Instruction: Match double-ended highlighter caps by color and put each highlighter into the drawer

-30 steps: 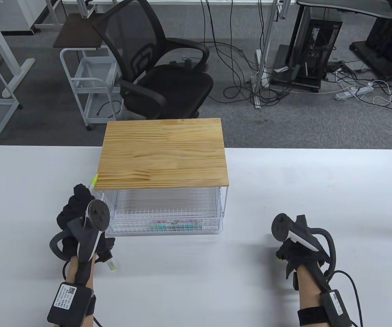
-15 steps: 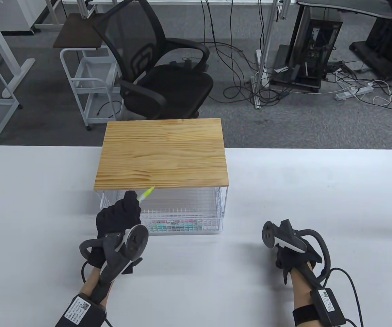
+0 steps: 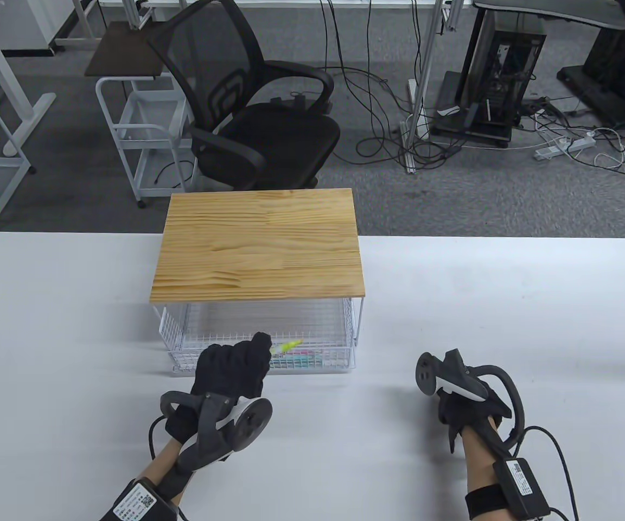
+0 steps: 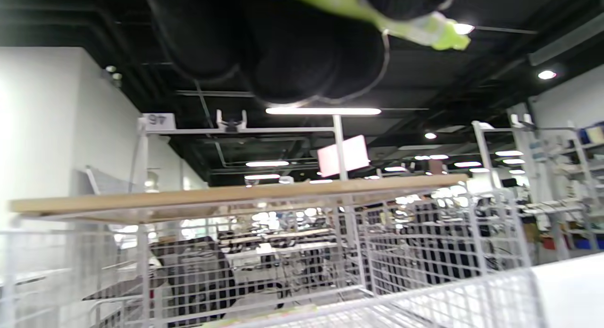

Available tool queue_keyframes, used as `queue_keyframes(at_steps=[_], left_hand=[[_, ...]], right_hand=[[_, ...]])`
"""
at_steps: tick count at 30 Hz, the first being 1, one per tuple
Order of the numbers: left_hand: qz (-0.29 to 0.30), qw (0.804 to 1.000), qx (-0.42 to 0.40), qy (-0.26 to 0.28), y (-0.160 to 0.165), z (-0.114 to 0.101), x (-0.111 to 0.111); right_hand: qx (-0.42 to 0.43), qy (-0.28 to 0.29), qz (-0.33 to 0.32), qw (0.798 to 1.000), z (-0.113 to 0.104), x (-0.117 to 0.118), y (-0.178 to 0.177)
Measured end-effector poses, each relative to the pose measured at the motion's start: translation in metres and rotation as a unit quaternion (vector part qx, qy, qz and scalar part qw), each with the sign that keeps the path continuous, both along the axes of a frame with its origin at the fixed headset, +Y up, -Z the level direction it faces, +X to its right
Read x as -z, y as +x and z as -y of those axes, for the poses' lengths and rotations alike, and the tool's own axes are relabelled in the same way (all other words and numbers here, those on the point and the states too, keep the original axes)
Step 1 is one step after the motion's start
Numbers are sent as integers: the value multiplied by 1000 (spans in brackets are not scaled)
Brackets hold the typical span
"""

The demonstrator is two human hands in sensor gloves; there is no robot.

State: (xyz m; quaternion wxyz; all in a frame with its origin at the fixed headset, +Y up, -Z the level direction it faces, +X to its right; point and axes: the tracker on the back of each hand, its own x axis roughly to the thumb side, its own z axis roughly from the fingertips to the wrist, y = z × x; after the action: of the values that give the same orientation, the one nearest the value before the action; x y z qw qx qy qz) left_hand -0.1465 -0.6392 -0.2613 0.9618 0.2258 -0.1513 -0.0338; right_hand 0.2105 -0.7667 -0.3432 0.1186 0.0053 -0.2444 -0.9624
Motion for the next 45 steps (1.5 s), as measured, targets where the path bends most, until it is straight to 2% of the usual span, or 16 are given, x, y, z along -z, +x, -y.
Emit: queue_keyframes(at_steps=[4, 9, 13, 20, 24, 29, 33, 37, 42, 45], left_hand=[[37, 999, 34, -13, 10, 9, -1], [50, 996, 73, -11, 20, 18, -4], [53, 995, 85, -12, 25, 24, -4], [55, 994, 98, -15, 29, 29, -3], [60, 993, 98, -8, 30, 30, -4], [70, 994, 87, -14, 32, 31, -4], [74, 994, 73, -22, 32, 33, -4], [75, 995, 68, -25, 31, 32, -3], [75, 995, 64, -27, 31, 33, -3], [76, 995, 62, -28, 31, 33, -3]], right_hand=[[47, 24, 15, 998, -9, 0, 5], [122, 115, 17, 986, -32, -3, 6], [197, 181, 17, 963, -50, -7, 6], [286, 295, -14, 911, -80, -19, -6], [341, 301, -35, 890, -93, -26, -21], [445, 286, -70, 846, -103, -34, -44], [498, 271, -95, 818, -107, -41, -61], [515, 257, -107, 811, -104, -44, -72], [502, 250, -116, 820, -99, -44, -78], [506, 242, -120, 819, -98, -45, -82]])
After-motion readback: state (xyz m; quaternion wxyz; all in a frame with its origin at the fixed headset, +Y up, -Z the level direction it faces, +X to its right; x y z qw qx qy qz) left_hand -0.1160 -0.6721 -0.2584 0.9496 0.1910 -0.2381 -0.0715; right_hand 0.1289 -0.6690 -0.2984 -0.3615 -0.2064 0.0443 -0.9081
